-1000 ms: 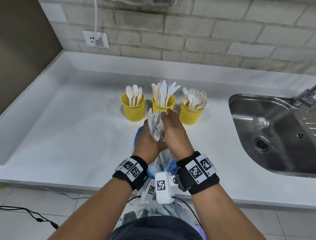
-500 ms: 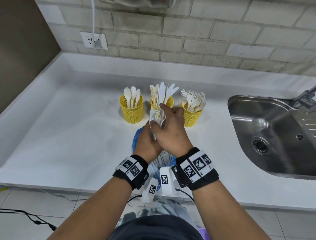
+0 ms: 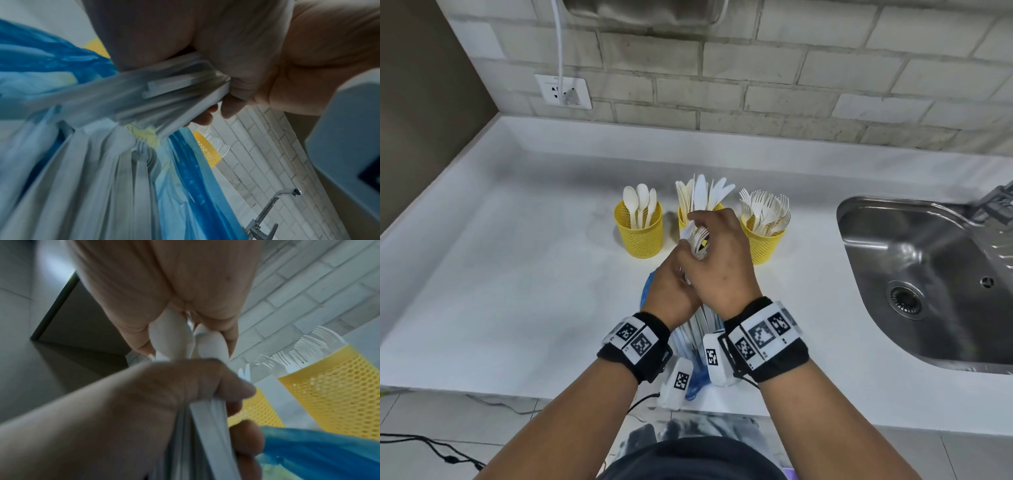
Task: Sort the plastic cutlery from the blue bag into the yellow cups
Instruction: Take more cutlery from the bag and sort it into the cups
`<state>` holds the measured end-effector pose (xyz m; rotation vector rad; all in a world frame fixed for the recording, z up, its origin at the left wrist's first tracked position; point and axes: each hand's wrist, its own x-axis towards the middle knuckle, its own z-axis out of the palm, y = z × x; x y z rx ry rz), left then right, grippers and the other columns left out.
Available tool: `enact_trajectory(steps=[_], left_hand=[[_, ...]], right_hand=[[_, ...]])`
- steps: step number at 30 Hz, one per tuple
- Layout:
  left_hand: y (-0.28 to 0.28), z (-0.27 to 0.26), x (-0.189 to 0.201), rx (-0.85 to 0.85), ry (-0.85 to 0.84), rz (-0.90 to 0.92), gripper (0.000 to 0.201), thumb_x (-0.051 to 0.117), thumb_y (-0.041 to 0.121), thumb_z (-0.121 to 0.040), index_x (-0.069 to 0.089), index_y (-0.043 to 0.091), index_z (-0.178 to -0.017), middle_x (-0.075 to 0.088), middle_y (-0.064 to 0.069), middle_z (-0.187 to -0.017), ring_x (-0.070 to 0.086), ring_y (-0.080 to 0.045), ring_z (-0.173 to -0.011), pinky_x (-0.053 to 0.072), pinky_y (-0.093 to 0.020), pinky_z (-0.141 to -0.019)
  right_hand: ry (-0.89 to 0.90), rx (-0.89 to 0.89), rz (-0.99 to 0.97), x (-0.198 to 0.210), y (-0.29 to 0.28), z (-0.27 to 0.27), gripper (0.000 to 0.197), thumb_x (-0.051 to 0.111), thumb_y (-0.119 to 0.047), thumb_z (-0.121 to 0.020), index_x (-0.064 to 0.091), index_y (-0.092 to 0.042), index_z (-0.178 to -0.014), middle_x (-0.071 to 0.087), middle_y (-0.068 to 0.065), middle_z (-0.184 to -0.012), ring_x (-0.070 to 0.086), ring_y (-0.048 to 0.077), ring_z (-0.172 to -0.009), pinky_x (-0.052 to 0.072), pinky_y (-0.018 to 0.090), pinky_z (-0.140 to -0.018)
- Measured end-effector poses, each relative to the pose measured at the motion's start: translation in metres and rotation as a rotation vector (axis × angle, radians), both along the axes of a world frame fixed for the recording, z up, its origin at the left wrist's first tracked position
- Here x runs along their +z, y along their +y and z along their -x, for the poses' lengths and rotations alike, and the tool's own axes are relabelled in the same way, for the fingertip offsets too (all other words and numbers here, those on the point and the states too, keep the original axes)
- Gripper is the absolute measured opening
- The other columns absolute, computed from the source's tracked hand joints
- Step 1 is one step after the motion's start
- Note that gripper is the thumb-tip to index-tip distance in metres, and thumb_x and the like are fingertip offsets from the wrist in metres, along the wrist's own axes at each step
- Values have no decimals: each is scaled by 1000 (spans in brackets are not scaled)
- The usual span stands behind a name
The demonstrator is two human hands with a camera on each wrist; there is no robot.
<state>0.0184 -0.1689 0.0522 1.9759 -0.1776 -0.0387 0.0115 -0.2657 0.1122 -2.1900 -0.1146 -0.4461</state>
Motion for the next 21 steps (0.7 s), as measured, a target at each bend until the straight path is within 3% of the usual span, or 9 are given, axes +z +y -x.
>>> enact_trajectory(steps=[3, 6, 8, 11, 12, 14, 16, 18, 21], left_hand=[[-4, 1, 8, 22, -51, -19, 66, 46, 62, -78, 62, 13, -118, 68, -2, -108, 64, -18, -101, 53, -34, -87], [-5, 4, 6, 34, -36, -18, 70, 41, 61, -80, 63, 7, -119, 68, -15, -110, 64, -33, -106, 52, -48, -94], [-2, 5, 3, 56, 6, 5, 46, 50, 49, -89, 62, 16, -119, 69, -13, -110, 68, -24, -103, 56, -44, -92], [4, 2, 6, 94, 112, 216, 20, 66, 5, -95, 67, 8, -116, 74, 4, -94, 68, 9, -80, 53, -12, -72], [8, 1, 7, 116, 148, 295, 19, 69, 0, -92, 70, 7, -110, 77, 4, -90, 71, 4, -81, 55, -17, -72], [12, -2, 16, 131, 176, 479, 25, 76, 3, -85, 72, 4, -109, 78, -14, -102, 74, -25, -100, 60, -43, -88], [15, -5, 23, 121, 226, 668, 41, 81, 9, -79, 68, -5, -115, 68, -33, -116, 67, -46, -110, 51, -62, -103], [17, -7, 30, 80, 261, 769, 31, 79, 5, -80, 69, -6, -107, 69, -31, -103, 67, -40, -98, 52, -60, -99], [14, -2, 43, -44, 278, 787, 13, 74, -1, -80, 72, 6, -91, 68, -14, -84, 66, -28, -84, 53, -47, -89]], right_hand=[[-94, -23, 120, -7, 13, 5, 49, 64, -15, -86, 59, -10, -134, 52, 12, -119, 52, 31, -108, 47, 45, -96], [-60, 30, 142, -9, 13, 3, 52, 65, -16, -88, 54, -10, -139, 50, 12, -123, 46, 29, -111, 47, 51, -96], [16, 111, 21, -5, 8, 3, 57, 67, -24, -91, 48, -14, -144, 48, 6, -129, 45, 23, -121, 43, 44, -105], [93, 108, -215, -2, -5, 8, 59, 65, -39, -89, 44, -26, -143, 48, -10, -133, 46, 8, -128, 39, 20, -106], [113, 87, -314, -3, -9, 11, 59, 62, -44, -87, 44, -29, -141, 49, -13, -133, 47, 5, -128, 39, 17, -103], [192, 62, -526, -12, -19, 16, 69, 60, -51, -81, 43, -28, -144, 52, -8, -137, 51, 6, -128, 42, 21, -101], [319, 109, -653, -26, -30, 18, 79, 64, -52, -75, 40, -30, -147, 55, -3, -135, 55, 7, -125, 45, 27, -101], [429, 223, -640, -37, -36, 21, 89, 69, -48, -73, 33, -30, -152, 56, -1, -136, 58, 6, -125, 48, 34, -105], [485, 393, -507, -43, -31, 24, 90, 78, -19, -83, 26, -26, -157, 55, -8, -139, 55, 2, -129, 49, 29, -105]])
